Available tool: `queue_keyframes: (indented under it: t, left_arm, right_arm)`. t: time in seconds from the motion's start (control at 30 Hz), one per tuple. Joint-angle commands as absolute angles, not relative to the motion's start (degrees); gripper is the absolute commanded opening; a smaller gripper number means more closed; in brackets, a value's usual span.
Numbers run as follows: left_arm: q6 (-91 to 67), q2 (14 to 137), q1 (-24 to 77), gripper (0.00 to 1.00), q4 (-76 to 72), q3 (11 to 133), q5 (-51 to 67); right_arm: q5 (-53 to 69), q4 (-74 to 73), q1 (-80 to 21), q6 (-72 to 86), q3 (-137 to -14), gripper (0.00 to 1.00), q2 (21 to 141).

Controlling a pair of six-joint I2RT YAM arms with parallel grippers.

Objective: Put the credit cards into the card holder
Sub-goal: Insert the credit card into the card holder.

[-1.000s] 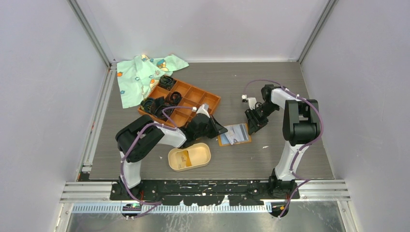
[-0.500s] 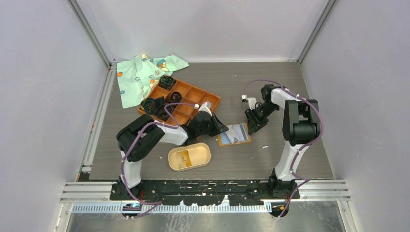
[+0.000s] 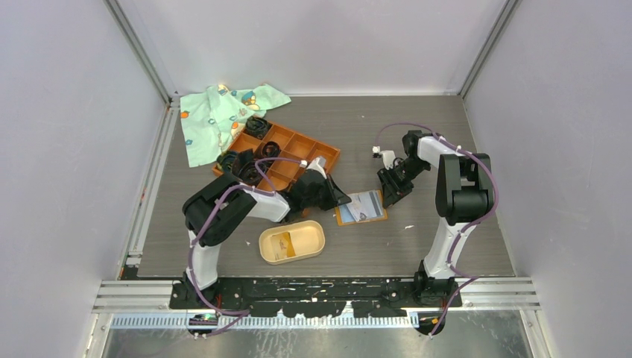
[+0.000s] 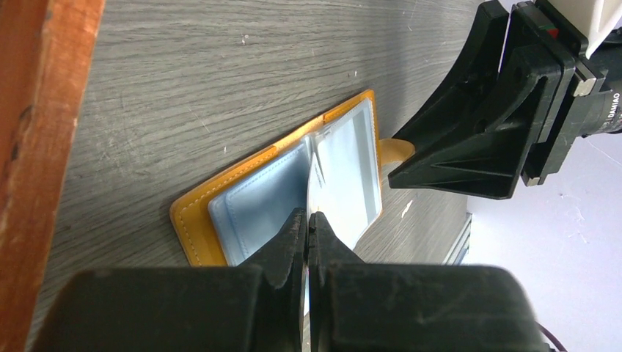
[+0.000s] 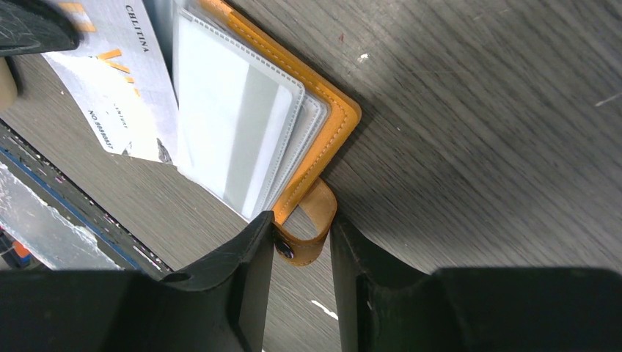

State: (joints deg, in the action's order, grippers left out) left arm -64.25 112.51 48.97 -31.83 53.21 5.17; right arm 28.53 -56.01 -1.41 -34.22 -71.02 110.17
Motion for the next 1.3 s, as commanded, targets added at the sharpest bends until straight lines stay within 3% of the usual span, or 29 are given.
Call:
queue_keyframes:
  t: [0.0,0.9,1.27]
  left_arm:
    - [-62.83,114.39,48.66,0.0,-30.38,55.48,8.1]
    - [-65.19,119.29,47.78,0.0,-27.62,61.15,12.07]
    - [-64.89,120.35,47.47,0.01,-27.33,62.32,13.13]
  right_arm:
    - [27.25,-55.57,-2.25,-35.18,-70.47,0.4,109.34]
    - [28.02,-55.57,-2.9,-35.16,-70.84,0.41,108.19]
    - [23.63,-54.41,-2.24,-34.21,-73.5,0.64,100.03]
